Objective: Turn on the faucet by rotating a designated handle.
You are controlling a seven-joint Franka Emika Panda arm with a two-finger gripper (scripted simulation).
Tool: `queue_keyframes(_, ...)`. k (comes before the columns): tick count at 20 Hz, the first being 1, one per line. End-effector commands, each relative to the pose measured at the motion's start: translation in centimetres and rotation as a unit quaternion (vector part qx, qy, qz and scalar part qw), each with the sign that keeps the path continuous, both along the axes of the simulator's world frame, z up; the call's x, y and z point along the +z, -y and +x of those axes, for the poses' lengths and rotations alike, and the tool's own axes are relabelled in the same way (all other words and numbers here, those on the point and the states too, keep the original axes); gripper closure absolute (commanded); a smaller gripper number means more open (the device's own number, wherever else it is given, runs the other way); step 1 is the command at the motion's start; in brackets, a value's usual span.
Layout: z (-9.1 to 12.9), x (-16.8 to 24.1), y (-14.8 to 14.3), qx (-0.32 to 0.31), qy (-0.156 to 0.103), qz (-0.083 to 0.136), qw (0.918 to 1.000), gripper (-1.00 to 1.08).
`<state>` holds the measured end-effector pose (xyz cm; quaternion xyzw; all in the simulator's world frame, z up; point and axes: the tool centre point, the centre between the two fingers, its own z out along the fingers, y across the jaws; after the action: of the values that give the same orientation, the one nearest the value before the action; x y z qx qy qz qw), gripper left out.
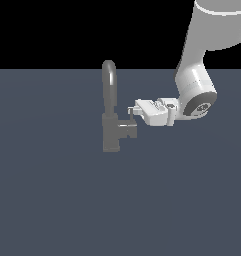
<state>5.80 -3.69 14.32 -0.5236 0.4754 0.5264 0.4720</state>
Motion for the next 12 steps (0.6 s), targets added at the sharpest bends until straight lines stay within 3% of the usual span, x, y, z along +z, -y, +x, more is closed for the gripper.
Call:
queue_keyframes(1,-0.5,0.1,0.1,0.0,0.0,0.0,1.0,1.08)
queue_keyframes(12,-3.2,0.8,0.3,0.0,0.0,0.0,1.0,1.08)
